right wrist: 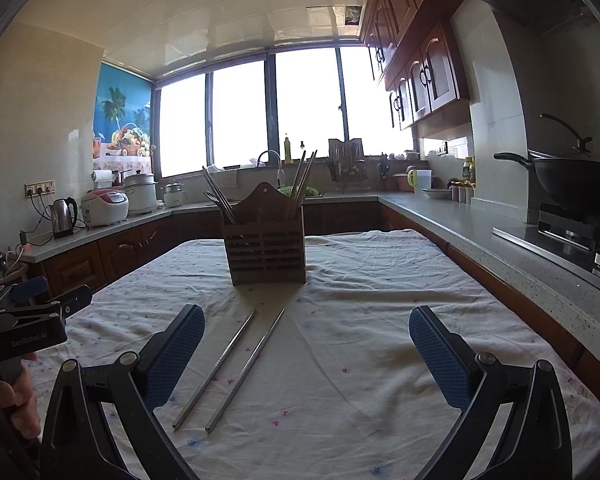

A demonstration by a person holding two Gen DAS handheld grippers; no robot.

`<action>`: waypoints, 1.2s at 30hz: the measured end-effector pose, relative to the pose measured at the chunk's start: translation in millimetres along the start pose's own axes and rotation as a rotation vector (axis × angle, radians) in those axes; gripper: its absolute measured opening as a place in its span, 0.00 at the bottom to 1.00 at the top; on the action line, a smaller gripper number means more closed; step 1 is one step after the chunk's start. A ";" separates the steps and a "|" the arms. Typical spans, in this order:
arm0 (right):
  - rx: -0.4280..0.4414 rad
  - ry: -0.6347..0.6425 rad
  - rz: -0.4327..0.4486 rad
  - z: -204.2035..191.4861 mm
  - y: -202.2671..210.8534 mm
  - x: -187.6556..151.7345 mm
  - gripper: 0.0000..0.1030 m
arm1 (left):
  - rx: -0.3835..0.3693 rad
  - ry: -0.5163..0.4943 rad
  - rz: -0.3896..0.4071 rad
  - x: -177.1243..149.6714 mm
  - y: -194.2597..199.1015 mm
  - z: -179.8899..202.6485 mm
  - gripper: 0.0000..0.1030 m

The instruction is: Organize utensils

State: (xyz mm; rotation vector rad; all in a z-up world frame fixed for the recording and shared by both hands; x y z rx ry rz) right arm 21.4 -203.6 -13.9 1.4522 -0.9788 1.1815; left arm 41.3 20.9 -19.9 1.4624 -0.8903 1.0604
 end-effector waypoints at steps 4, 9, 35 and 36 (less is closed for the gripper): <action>0.000 0.000 0.001 0.1 0.0 0.2 1.00 | -0.002 0.002 -0.001 0.2 -0.6 -0.6 1.00; 0.001 0.000 0.000 -0.7 0.0 0.2 1.00 | -0.005 0.003 0.004 0.0 -0.5 0.1 1.00; 0.017 0.000 0.007 -5.0 -0.3 3.7 1.00 | -0.002 -0.008 0.016 1.5 1.6 3.9 1.00; 0.018 -0.001 0.007 -4.9 -0.4 3.8 1.00 | -0.001 -0.009 0.016 1.5 1.6 3.9 1.00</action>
Point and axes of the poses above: each gripper's, at about its wrist camera, not at the fingertips, and y roughly against the way its jaws point, z to its right, x to its top, the point moved 4 cm from there along -y, roughly the way its jaws point, and after that the axes turned 2 degrees about x, right-handed, at the moved point
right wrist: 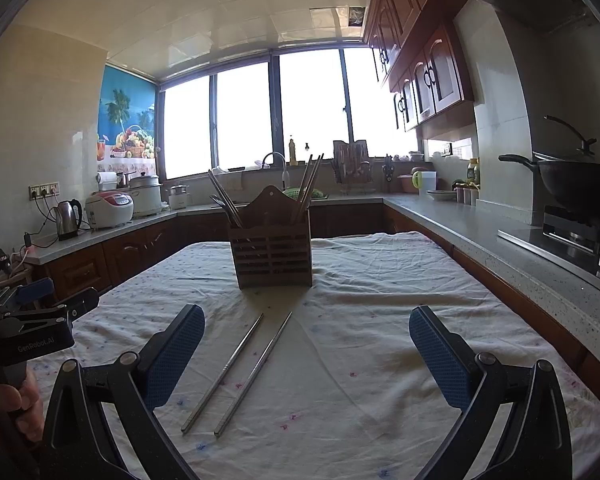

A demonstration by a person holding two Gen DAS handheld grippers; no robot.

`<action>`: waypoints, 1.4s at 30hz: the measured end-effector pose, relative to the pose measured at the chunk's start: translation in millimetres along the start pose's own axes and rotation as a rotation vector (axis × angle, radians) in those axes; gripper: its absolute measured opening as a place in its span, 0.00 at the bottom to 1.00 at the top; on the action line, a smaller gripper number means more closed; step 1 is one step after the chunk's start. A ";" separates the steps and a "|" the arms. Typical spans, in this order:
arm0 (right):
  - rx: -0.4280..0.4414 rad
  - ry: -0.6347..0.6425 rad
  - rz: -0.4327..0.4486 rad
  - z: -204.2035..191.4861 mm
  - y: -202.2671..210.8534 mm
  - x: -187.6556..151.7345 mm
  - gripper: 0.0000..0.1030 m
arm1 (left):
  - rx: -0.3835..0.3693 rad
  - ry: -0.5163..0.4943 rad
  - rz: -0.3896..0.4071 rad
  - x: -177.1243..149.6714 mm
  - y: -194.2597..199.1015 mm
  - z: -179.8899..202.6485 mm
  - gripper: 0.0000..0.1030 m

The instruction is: Organize utensils

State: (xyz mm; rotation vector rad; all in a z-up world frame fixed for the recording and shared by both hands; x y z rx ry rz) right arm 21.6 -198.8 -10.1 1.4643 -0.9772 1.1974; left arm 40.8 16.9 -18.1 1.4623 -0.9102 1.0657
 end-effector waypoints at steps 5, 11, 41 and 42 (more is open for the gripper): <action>0.000 0.000 0.000 -0.7 0.1 0.2 1.00 | 0.000 -0.004 -0.001 0.4 0.3 0.3 1.00; 0.005 -0.004 0.007 -2.0 1.4 1.5 1.00 | 0.000 -0.011 0.006 1.6 2.3 1.6 1.00; 0.017 -0.007 0.006 -2.0 1.0 4.6 1.00 | -0.003 -0.024 0.006 1.5 1.4 5.0 1.00; 0.017 -0.007 0.006 -2.5 1.1 4.7 1.00 | -0.003 -0.024 0.005 1.4 1.3 5.2 1.00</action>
Point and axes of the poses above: each gripper's, at about its wrist camera, not at the fingertips, and y roughly against the way its jaws point, z to its right, x to its top, the point moved 4 cm from there along -y, roughly the way its jaws point, and after that the axes turned 2 degrees about x, right-handed, at the moved point
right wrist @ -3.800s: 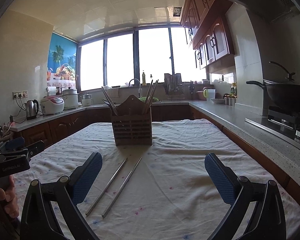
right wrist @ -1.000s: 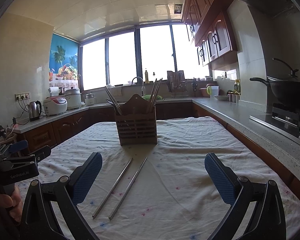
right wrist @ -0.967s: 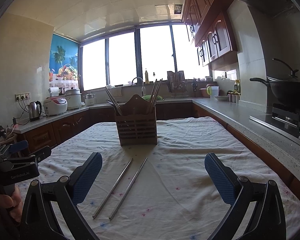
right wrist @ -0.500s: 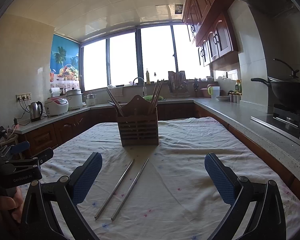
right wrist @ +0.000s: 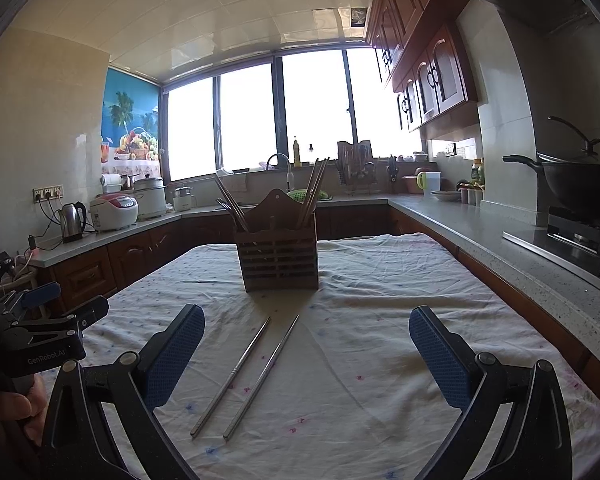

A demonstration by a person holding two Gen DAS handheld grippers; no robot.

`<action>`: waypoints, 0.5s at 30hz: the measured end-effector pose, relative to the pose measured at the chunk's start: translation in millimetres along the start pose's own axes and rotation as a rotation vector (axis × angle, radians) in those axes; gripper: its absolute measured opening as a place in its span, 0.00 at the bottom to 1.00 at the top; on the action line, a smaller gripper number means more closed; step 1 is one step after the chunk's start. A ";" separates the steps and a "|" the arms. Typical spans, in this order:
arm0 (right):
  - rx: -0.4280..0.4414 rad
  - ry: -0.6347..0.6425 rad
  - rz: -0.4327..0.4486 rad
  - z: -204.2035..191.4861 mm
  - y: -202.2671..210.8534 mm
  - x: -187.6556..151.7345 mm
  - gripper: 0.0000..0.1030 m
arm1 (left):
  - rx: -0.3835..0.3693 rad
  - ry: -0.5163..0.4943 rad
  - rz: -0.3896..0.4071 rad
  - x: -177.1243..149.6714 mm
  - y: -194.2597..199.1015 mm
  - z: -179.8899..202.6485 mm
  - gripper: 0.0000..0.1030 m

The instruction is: Organize utensils

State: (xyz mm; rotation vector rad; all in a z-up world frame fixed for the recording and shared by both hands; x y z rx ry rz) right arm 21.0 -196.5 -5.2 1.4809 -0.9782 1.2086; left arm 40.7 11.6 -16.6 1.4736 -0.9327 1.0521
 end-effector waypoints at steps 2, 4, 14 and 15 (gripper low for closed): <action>0.000 -0.001 0.000 0.1 -0.1 0.0 1.00 | 0.000 -0.001 0.000 -0.1 -0.1 0.1 1.00; -0.001 0.000 -0.001 0.3 -0.1 -0.1 1.00 | 0.000 0.000 0.000 0.0 0.0 0.1 1.00; 0.000 -0.001 -0.001 0.3 -0.1 0.4 1.00 | -0.006 -0.003 -0.002 -1.0 -1.0 0.9 1.00; 0.000 -0.001 -0.001 0.2 0.0 0.4 1.00 | -0.006 -0.005 -0.003 -1.5 -1.4 1.0 1.00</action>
Point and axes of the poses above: each gripper's, at about its wrist camera, not at the fingertips, and y roughly against the way its jaws point, z to its right, x to its top, the point moved 4 cm from there along -y, roughly the way its jaws point, and after that the axes turned 2 degrees about x, right-handed, at the moved point
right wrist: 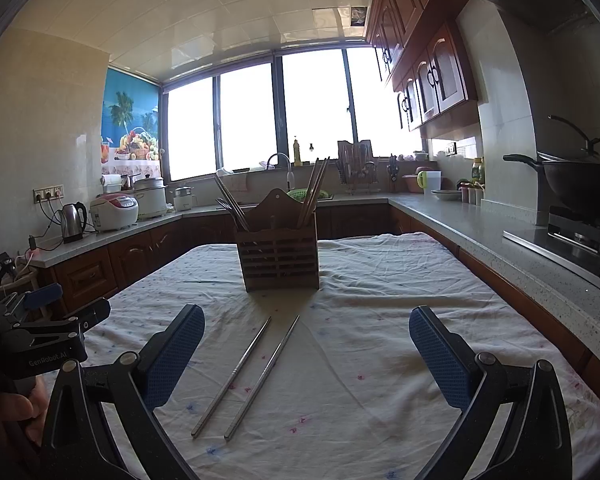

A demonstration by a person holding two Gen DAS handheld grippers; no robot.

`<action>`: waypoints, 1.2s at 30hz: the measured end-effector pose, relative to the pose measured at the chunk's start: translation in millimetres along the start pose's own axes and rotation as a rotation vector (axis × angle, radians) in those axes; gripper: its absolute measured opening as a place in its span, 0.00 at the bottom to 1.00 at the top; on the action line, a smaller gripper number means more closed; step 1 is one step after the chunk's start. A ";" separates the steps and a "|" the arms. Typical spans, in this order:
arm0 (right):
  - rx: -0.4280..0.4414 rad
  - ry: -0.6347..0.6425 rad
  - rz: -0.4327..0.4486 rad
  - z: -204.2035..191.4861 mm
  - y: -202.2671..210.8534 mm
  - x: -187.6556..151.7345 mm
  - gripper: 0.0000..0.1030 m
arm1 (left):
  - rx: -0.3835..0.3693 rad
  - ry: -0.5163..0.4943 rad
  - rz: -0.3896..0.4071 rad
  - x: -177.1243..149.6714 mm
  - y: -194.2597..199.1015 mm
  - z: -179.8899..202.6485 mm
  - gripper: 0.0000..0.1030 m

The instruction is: Organize utensils

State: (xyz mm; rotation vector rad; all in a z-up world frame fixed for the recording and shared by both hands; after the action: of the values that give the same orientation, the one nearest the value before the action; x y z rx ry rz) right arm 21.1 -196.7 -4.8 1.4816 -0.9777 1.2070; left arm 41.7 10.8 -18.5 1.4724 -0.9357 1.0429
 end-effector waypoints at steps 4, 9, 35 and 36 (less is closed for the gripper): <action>0.000 -0.001 0.000 -0.1 0.1 0.2 1.00 | -0.002 -0.001 -0.002 -0.2 -0.2 0.3 1.00; 0.000 0.000 0.000 -0.2 0.1 0.4 1.00 | -0.003 -0.001 -0.003 -0.4 -0.4 0.5 1.00; 0.004 -0.004 -0.010 -7.1 -0.3 -1.0 1.00 | -0.022 -0.001 -0.012 0.8 -3.0 2.8 1.00; 0.004 -0.003 -0.011 -8.9 -0.1 -1.2 1.00 | -0.025 -0.001 -0.012 1.1 -2.9 3.4 1.00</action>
State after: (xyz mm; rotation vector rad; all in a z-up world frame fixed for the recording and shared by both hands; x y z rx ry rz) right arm 19.0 -188.0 -5.6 1.4905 -0.9686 1.2003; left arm 45.2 7.8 -18.5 1.4562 -0.9364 1.0184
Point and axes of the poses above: each gripper's, at about its wrist camera, not at the fingertips, and y roughly against the way its jaws point, z to its right, x to its top, the point moved 4 cm from there along -y, roughly the way its jaws point, and after that the axes turned 2 degrees about x, right-handed, at the moved point
